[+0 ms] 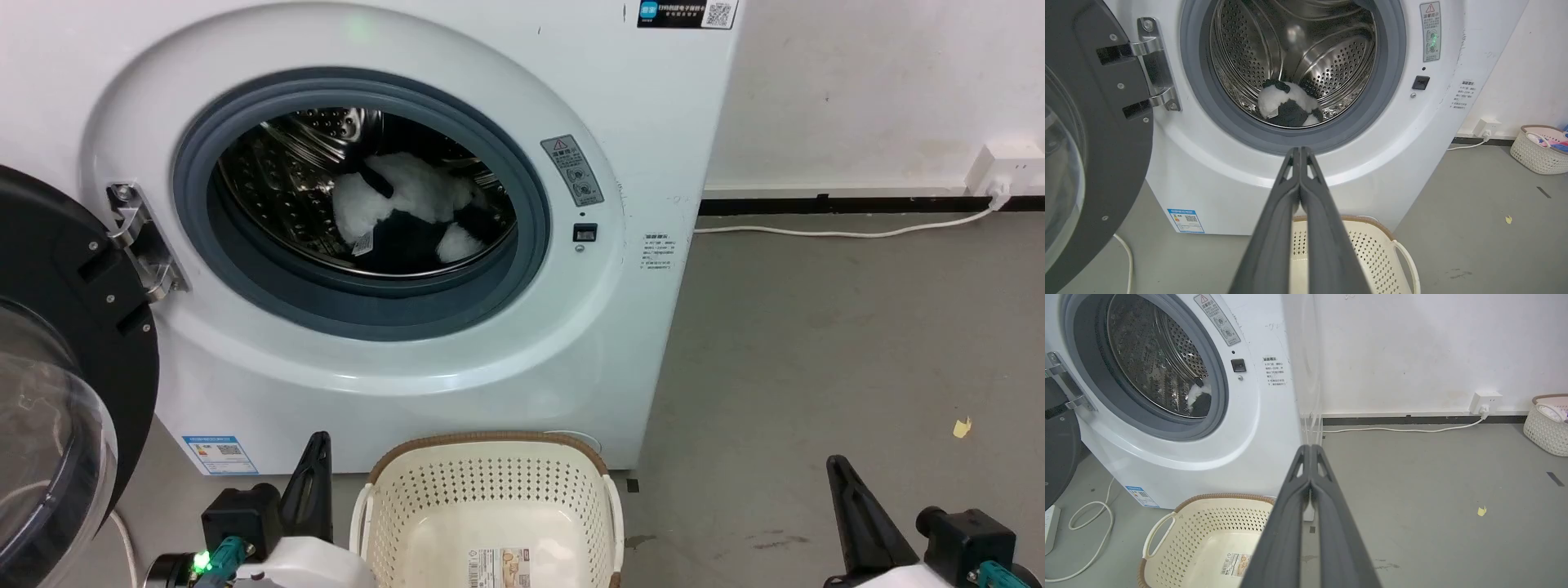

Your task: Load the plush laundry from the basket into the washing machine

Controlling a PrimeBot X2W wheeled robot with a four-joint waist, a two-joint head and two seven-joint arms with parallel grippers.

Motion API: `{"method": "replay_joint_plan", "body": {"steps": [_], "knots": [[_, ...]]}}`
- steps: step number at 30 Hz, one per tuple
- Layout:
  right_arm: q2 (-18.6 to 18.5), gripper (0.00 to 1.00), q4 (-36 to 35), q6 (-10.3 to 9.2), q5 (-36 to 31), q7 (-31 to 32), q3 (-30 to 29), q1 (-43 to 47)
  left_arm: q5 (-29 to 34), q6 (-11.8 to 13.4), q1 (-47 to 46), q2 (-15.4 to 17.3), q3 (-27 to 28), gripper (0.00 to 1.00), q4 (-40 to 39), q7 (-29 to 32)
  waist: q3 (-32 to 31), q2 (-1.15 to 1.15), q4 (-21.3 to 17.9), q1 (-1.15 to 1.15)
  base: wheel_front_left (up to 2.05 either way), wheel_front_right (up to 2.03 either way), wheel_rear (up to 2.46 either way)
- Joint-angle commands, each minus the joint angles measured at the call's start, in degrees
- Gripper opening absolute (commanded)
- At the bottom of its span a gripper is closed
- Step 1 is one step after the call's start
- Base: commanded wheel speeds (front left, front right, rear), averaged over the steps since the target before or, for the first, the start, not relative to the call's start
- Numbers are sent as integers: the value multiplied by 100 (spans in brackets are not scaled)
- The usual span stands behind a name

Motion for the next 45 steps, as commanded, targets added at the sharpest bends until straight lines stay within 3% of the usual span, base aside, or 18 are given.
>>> {"method": "replay_joint_plan", "body": {"steps": [1, 45], "knots": [[3, 0, -45, -3, -46, 20, 10, -98, 73, -56, -51, -35, 30, 0, -46, 31, 2, 0, -5, 0, 0, 0, 0], [6, 0, -170, -4, -508, 395, 86, -417, 768, -243, -102, -285, 389, 0, -310, 404, 105, 0, -276, -1, 0, 0, 0]]}}
